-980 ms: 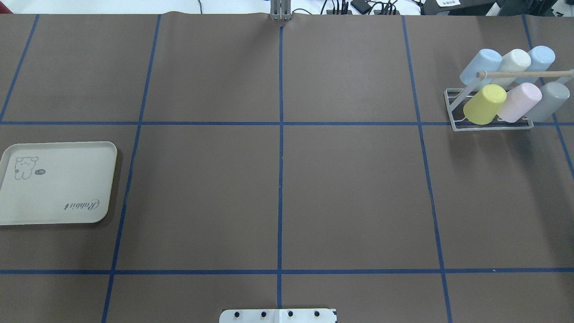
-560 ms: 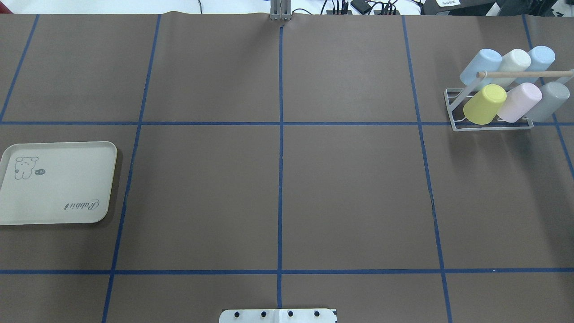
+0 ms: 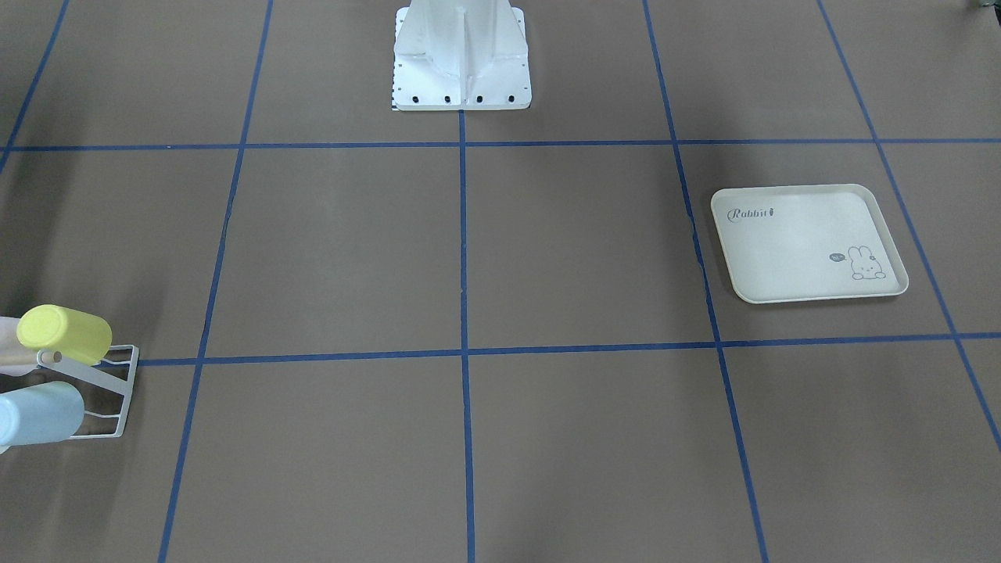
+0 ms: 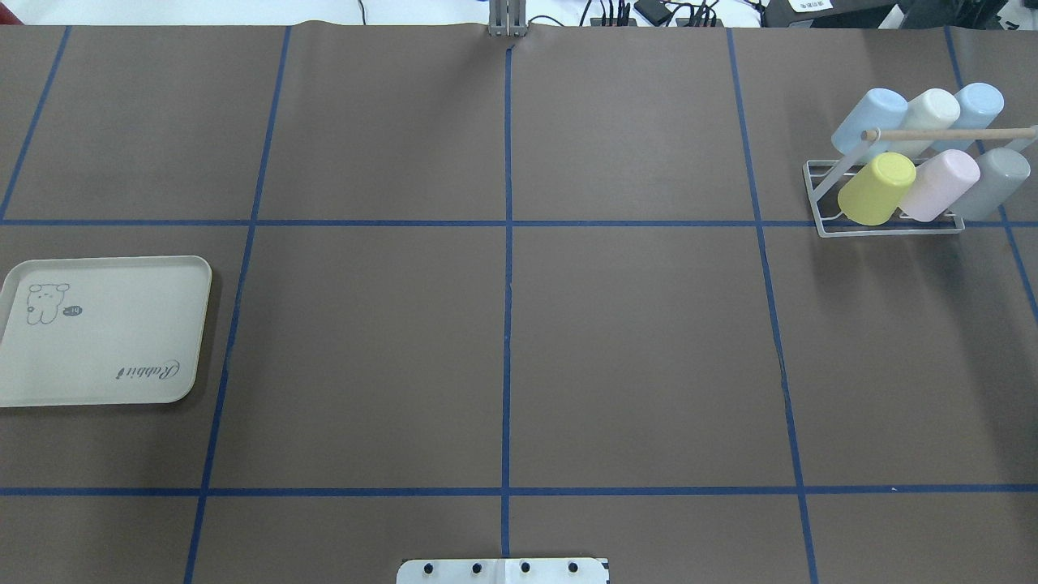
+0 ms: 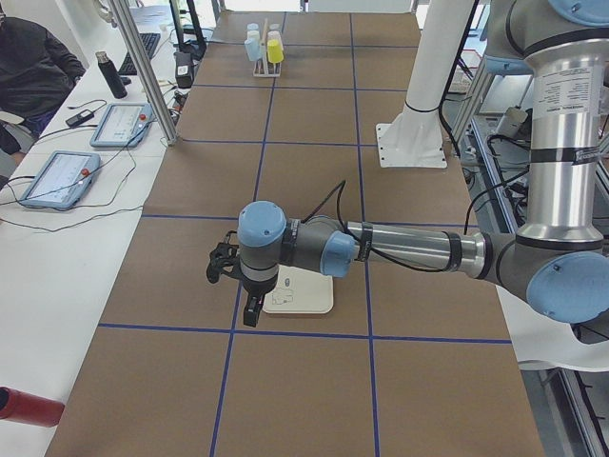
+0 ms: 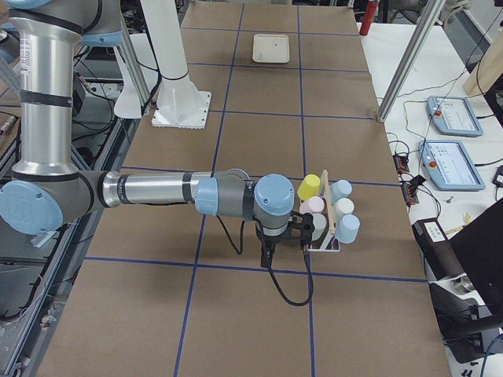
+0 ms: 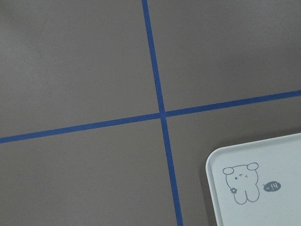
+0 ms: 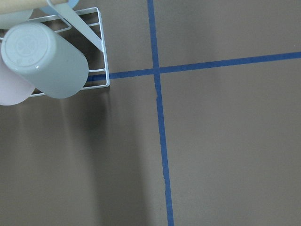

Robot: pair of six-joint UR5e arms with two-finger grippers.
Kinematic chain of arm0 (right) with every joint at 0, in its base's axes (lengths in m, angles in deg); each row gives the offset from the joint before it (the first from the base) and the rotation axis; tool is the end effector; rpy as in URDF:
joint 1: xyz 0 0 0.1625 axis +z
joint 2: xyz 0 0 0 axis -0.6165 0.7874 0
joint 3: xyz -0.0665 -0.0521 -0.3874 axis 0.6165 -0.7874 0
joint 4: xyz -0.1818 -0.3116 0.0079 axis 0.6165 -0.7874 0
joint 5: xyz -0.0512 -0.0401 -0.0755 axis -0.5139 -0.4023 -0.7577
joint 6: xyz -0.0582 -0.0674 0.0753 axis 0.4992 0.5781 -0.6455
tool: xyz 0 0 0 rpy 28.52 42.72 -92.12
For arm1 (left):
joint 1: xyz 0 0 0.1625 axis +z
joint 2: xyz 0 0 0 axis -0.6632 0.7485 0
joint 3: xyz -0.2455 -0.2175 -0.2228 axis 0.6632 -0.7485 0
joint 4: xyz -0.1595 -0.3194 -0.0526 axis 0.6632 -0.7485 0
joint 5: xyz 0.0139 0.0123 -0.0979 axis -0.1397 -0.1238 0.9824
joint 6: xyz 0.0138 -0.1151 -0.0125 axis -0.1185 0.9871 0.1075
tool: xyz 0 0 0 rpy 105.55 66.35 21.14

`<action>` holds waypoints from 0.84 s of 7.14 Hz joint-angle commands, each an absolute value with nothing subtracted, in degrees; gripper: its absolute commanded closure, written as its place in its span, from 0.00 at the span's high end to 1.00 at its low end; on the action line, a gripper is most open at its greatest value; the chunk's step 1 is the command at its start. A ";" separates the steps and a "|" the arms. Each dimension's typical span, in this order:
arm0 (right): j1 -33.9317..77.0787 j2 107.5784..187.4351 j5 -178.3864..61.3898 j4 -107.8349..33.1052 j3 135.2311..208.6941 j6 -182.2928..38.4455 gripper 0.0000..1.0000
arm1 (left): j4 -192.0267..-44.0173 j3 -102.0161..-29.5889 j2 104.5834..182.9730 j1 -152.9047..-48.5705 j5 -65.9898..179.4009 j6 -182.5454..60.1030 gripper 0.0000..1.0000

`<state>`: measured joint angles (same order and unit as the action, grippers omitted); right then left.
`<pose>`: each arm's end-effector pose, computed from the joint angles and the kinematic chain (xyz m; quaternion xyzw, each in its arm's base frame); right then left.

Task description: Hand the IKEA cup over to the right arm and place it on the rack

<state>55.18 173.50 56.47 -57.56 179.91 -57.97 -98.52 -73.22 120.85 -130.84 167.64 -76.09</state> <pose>0.0687 -0.3877 0.6087 -0.0126 -0.4067 0.0528 0.9119 -0.0493 -0.4267 0.5926 0.0943 0.3607 0.0441 0.9268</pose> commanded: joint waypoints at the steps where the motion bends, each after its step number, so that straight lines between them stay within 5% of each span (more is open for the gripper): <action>1: 55.19 173.50 56.47 -57.56 179.95 -57.97 1.00 | -98.51 -73.09 120.93 -130.84 167.62 -76.04 1.00; 6: 55.28 173.50 56.56 -57.56 179.95 -58.06 1.00 | -98.60 -72.66 121.02 -130.84 167.71 -75.86 1.00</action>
